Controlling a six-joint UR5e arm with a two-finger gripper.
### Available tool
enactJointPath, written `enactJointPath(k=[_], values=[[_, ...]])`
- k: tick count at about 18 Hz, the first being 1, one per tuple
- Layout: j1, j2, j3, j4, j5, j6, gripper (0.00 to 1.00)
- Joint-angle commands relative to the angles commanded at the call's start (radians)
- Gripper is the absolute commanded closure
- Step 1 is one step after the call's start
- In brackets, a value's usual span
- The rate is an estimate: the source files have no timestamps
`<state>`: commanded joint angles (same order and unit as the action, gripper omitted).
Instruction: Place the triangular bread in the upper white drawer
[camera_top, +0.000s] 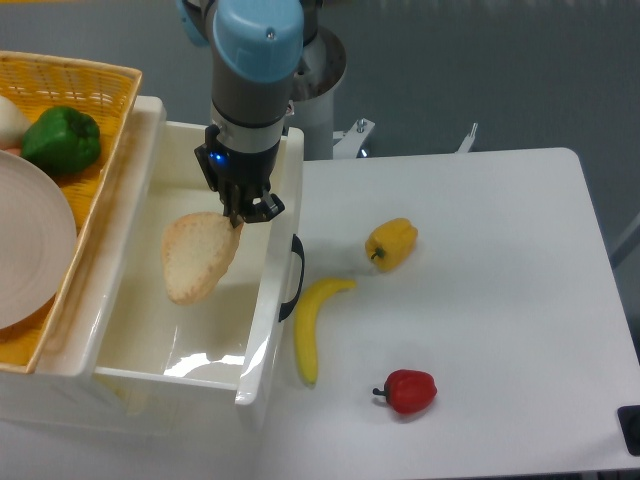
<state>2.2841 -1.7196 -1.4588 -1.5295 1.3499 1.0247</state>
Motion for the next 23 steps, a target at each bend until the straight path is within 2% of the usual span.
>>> enactJointPath(k=[2,5,9,12,15,17,23], values=[[0.0,-0.006,0.002,0.006,0.0,0.0,0.6],[-0.003,-0.008,0.002,0.009,-0.002,-0.005,0.34],[-0.002,-0.006,0.006,0.015,-0.012,-0.008,0.25],[0.003,-0.002,0.015,0.029,-0.02,-0.011,0.09],[0.024,0.005,0.041,0.031,-0.032,-0.011,0.07],[0.06,0.006,0.061,0.029,-0.035,-0.011,0.0],[0.193,0.008,0.075,0.031,-0.032,-0.009,0.0]])
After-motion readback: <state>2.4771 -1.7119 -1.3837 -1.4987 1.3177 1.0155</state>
